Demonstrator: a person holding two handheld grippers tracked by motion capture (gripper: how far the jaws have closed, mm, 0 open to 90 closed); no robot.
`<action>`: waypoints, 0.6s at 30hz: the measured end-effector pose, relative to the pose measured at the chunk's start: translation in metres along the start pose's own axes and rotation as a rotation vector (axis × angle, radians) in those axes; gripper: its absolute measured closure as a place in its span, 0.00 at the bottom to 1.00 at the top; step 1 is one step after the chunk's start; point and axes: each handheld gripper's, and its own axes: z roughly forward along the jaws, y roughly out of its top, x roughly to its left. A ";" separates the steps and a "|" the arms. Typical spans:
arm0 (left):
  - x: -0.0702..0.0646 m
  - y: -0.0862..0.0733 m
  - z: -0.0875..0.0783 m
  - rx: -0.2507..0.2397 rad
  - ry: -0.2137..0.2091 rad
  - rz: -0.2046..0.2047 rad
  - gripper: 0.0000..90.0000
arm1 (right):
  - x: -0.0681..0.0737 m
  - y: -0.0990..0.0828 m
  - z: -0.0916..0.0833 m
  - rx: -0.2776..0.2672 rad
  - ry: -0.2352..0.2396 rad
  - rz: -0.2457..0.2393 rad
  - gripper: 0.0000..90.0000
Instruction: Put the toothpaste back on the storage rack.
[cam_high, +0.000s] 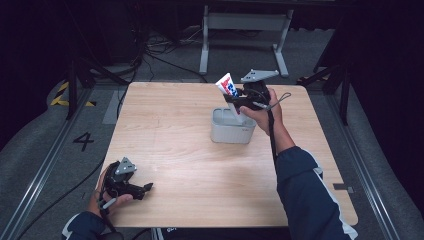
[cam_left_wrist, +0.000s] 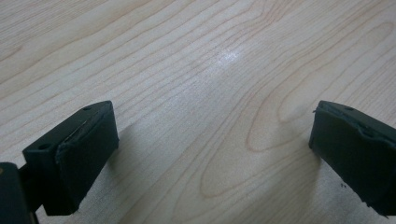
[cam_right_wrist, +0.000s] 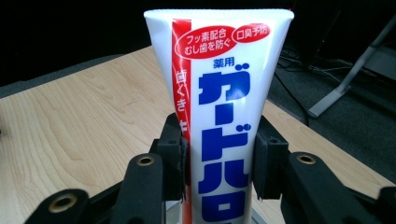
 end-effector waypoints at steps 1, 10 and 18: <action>0.000 0.000 0.000 0.000 0.000 0.000 0.02 | -0.001 -0.001 0.002 0.005 -0.004 0.002 0.70; 0.000 0.000 0.000 -0.001 0.000 -0.002 0.02 | -0.006 -0.006 0.014 0.010 0.004 0.025 0.70; 0.000 0.000 0.000 0.001 0.001 0.003 0.02 | -0.006 -0.008 0.022 0.021 0.009 0.033 0.70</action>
